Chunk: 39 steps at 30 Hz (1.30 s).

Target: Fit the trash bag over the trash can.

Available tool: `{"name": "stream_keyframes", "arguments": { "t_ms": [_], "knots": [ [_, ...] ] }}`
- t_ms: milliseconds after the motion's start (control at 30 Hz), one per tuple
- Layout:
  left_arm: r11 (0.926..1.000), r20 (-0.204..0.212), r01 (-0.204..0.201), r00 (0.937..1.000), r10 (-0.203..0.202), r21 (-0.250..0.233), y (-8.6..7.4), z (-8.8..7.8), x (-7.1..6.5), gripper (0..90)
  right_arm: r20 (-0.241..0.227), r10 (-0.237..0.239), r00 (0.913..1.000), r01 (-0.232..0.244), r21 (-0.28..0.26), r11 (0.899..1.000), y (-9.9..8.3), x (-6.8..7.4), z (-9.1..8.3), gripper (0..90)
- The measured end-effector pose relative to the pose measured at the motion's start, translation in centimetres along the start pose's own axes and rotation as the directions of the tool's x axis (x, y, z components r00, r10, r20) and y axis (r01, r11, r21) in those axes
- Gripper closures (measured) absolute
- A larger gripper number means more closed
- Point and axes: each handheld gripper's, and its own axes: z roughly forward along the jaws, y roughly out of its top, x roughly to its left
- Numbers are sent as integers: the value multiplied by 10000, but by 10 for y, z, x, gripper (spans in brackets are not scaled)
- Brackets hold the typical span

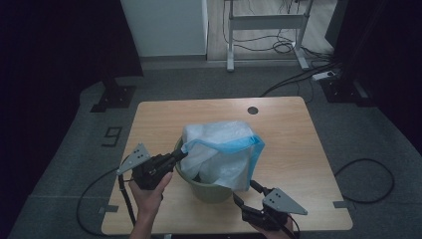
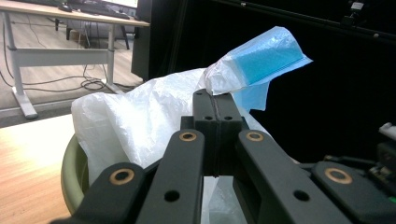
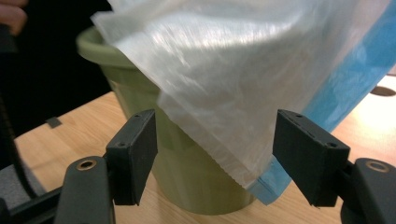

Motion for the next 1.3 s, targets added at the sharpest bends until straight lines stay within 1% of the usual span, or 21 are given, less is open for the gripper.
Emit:
{"name": "stream_keyframes", "arguments": {
  "t_ms": [67,167,233,267,333,367,433,467,533,600,633,667,733,800,867,900,933,1067,1167,1267,1300],
  "knots": [
    [10000,2,14,10000,-14,12,0,0,0,900,220,37,9998,-37,18,10000,-2,0,5,301],
    [10000,3,25,10000,-25,33,0,0,1,900,489,-102,9987,102,8,9999,-3,1,12,308],
    [10000,1,38,10000,-38,12,0,0,1,900,727,-263,9970,259,59,9996,-3,3,16,353],
    [10000,-1,47,10000,-47,0,0,0,1,900,849,-333,9958,330,56,9994,-4,3,19,432],
    [10000,12,54,10000,-54,-9,-1,-1,2,900,1110,-435,9929,425,112,9990,-4,3,20,540],
    [10000,45,91,9999,-91,-33,-1,-1,2,900,1220,-517,9912,499,176,9986,-4,2,20,625],
    [9999,147,156,9998,-155,-63,-2,-2,2,900,1341,-531,9895,519,123,9986,-4,-1,20,759],
    [9999,174,152,9997,-151,-72,-3,-3,2,900,1542,-542,9865,538,68,9985,-3,-3,20,803],
    [9999,227,104,9997,-102,-82,-4,-5,0,900,2068,-356,9777,395,-145,9991,0,-9,18,861],
    [9999,275,68,9996,-66,-99,-5,-8,0,900,2619,-106,9650,255,-533,9983,9,-20,14,888],
    [9999,341,93,9994,-89,-118,-6,-9,0,900,2779,-18,9606,222,-700,9973,14,-25,12,890],
    [9996,494,187,9986,-177,-188,-7,-10,0,900,2825,81,9592,150,-797,9967,18,-29,11,890],
    [9995,616,237,9979,-224,-209,-9,-12,-1,900,2949,305,9550,31,-1127,9936,34,-39,10,890],
    [9997,717,218,9972,-209,-120,-13,-13,-2,900,2939,257,9555,133,-1300,9914,47,-44,10,890],
    [9997,950,242,9952,-239,-27,-18,-14,-2,900,2829,125,9591,268,-1344,9906,60,-47,14,890],
    [9996,1077,279,9938,-280,21,-20,-15,-2,900,2795,32,9601,364,-1363,9900,67,-48,18,890],
    [9996,1163,295,9928,-299,52,-23,-16,-2,900,2681,-46,9634,446,-1433,9887,74,-49,22,890],
    [9996,1269,209,9917,-229,170,-27,-21,-6,900,2263,-544,9725,904,-1517,9843,95,-46,40,889],
    [9994,1340,155,9908,-195,303,-31,-22,-9,900,2014,-771,9765,1046,-1300,9860,99,-42,51,888],
    [9989,1382,81,9903,-144,465,-35,-22,-13,900,1757,-1183,9773,1313,-646,9892,94,-39,59,868],
    [9987,1380,66,9903,-136,507,-36,-21,-14,900,1512,-1211,9811,1271,-305,9914,91,-40,62,847]
  ]
}}
